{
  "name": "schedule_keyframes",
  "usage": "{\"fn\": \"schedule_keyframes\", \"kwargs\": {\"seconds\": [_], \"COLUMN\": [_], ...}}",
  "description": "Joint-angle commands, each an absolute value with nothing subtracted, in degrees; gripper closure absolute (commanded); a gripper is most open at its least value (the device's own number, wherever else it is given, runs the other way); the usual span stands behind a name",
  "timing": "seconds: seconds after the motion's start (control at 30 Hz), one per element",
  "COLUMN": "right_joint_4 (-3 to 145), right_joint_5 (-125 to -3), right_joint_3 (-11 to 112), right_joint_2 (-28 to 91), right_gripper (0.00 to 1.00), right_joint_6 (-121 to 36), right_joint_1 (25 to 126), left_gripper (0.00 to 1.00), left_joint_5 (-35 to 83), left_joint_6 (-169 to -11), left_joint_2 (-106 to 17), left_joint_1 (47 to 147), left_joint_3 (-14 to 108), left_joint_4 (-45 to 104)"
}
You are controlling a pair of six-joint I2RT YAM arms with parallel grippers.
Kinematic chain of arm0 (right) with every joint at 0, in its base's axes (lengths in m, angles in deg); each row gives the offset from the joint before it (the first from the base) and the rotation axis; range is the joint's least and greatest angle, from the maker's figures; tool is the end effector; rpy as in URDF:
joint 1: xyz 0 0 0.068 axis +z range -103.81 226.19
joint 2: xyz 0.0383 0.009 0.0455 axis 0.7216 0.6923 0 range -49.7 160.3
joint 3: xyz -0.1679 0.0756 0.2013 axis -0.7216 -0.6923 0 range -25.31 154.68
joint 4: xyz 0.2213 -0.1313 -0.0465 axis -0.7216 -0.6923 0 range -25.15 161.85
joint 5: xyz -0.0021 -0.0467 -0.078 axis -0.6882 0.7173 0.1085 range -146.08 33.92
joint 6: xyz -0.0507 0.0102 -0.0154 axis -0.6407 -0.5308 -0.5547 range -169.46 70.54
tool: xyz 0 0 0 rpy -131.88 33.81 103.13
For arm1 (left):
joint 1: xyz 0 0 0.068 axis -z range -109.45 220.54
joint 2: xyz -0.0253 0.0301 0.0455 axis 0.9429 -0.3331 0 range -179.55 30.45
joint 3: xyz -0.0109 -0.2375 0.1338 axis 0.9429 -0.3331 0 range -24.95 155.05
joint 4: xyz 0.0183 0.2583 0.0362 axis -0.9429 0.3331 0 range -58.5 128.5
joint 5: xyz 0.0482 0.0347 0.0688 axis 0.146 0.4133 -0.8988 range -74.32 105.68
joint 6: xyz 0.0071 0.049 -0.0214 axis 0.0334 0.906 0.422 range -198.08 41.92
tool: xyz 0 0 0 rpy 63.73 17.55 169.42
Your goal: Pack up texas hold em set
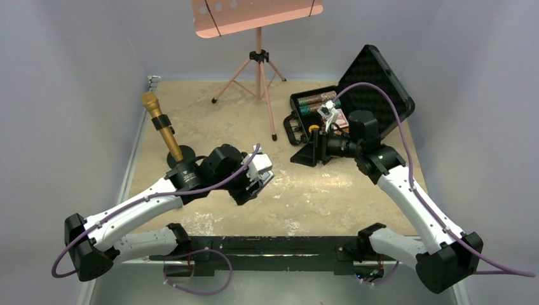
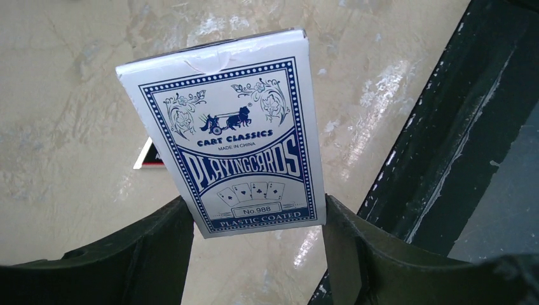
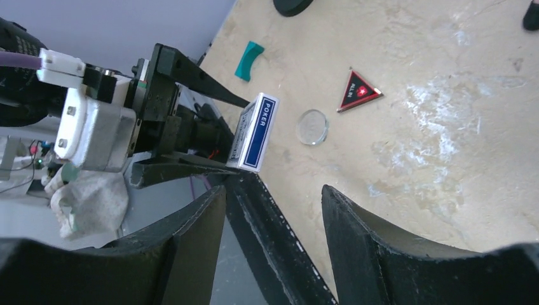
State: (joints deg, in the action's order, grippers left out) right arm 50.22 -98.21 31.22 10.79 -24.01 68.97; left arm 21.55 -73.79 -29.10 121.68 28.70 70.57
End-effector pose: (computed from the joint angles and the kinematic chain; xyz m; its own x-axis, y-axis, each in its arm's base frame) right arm 0.2020 0.1108 0.3428 -0.7226 0.0422 -0.6900 -0.5920 0.4777 0.6491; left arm 0.1310 -0.1685 0.2982 -0.3809 0.5913 -0.7109 0.8508 0.5251 -0.0191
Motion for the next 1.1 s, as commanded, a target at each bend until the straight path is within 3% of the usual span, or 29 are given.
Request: {"fn": "schedule_keyframes", "kwargs": {"seconds": [0.0,0.27,0.47,0.73,0.87,0.97,1.0,1.03,1.07], "right_joint_4": [49.4,60.3,57.1,62.0,62.6,62.9,63.1,63.2,63.2], "right_joint_5": [-100.3,-102.1,-100.7,-103.0,-103.0,-101.6,-100.8,-99.8,-98.0], "right_joint_3": [32.5,28.3,30.3,29.0,29.0,28.6,28.5,28.5,28.6], "right_joint_2": [12.0,16.4,20.9,23.4,24.8,25.1,24.8,24.3,23.4], "right_gripper": [0.39,0.39,0.39,0.48,0.70,0.97,1.00,1.00,1.00], "right_joint_6": [-22.9,-16.4,-18.4,-14.8,-14.0,-12.9,-12.6,-12.2,-11.7], "right_joint_1": [72.5,78.5,82.2,84.6,86.0,86.3,86.3,86.3,86.3], "left_gripper": [1.00,1.00,1.00,1.00,1.00,1.00,0.94,0.77,0.50], "left_joint_5": [25.0,24.3,23.9,23.5,22.7,22.2,21.9,21.4,20.4], "left_joint_6": [-70.5,-70.4,-70.3,-70.3,-70.4,-71.2,-71.6,-72.1,-72.8], "left_joint_2": [-27.1,-27.3,-27.6,-28.2,-28.3,-28.2,-28.2,-28.1,-28.1], "left_joint_1": [123.7,126.9,127.8,128.1,128.3,128.3,128.3,128.3,128.3], "left_joint_3": [28.9,28.3,28.6,28.5,28.5,29.2,29.3,29.5,29.8], "left_joint_4": [65.7,65.2,65.0,65.1,65.1,65.7,65.8,65.8,66.1]}}
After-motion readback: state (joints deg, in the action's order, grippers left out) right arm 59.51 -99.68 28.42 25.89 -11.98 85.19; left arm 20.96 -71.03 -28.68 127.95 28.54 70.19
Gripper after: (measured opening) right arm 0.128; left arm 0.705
